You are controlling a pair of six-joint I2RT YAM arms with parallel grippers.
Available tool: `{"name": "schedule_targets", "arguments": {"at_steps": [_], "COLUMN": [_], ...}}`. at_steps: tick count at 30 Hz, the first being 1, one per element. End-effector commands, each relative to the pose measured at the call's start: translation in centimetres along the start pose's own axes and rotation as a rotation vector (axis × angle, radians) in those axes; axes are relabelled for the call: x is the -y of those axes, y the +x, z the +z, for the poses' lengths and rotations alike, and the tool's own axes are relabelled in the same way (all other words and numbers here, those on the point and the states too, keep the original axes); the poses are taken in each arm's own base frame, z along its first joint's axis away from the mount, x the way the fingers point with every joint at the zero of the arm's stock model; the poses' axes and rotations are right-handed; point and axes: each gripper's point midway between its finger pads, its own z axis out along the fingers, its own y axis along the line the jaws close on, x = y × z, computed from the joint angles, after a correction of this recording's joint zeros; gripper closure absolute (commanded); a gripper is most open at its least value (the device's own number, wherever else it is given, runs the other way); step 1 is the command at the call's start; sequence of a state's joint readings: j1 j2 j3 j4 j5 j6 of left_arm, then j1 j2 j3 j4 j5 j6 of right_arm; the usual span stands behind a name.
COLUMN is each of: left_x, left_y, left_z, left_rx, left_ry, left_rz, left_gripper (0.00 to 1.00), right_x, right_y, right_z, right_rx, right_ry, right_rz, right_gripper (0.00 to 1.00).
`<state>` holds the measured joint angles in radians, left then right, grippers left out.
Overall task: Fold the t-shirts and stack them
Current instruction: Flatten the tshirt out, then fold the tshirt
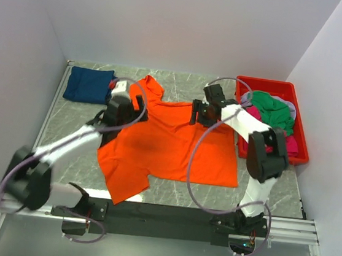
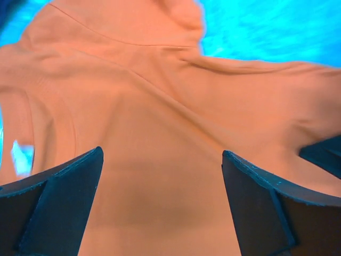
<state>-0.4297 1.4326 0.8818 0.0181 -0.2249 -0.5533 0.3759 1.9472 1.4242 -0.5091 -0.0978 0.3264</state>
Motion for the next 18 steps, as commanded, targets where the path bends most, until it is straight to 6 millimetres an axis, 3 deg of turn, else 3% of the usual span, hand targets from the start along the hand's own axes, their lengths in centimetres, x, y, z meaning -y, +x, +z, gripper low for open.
{"name": "schedule_targets", "arguments": {"at_steps": [1, 2, 4, 8, 11, 14, 18], "left_x": [-2.7, -2.9, -4.0, -6.1, -4.8, -6.3, -5.4], "left_y": [3.9, 4.0, 6.8, 9.8, 11.2, 13.6, 16.4], "left_z": [-4.6, -6.3, -8.0, -12.9, -14.5, -15.9, -17.1], "left_rx": [0.01, 0.023, -0.022, -0.081, -0.117, -0.179, -0.264], "left_ry": [-0.134, -0.131, -0.152, -0.208, -0.132, -0.21, -0.216], "left_rz": [-0.046, -0.064, -0.091, -0.131, -0.197, -0.19, -0.155], "left_gripper": [0.01, 0.01, 0.01, 0.01, 0.01, 0.01, 0.01], "right_x": [-1.8, -1.5, -1.0, -0.4, -0.1, 0.6, 2.3], "right_y": [-2.7, -1.8, -0.6, 1.0, 1.9, 2.3, 2.4], "right_z": [-5.2, -6.2, -7.4, -8.8, -9.6, -10.2, -10.5], "right_rx": [0.183, 0.191, 0.215, 0.248, 0.269, 0.282, 0.297], "right_ry": [-0.077, -0.08, -0.083, -0.092, -0.102, -0.101, -0.103], "right_rz": [-0.003, 0.004, 0.011, 0.028, 0.045, 0.055, 0.086], "right_gripper": [0.28, 0.28, 0.28, 0.27, 0.27, 0.27, 0.26]}}
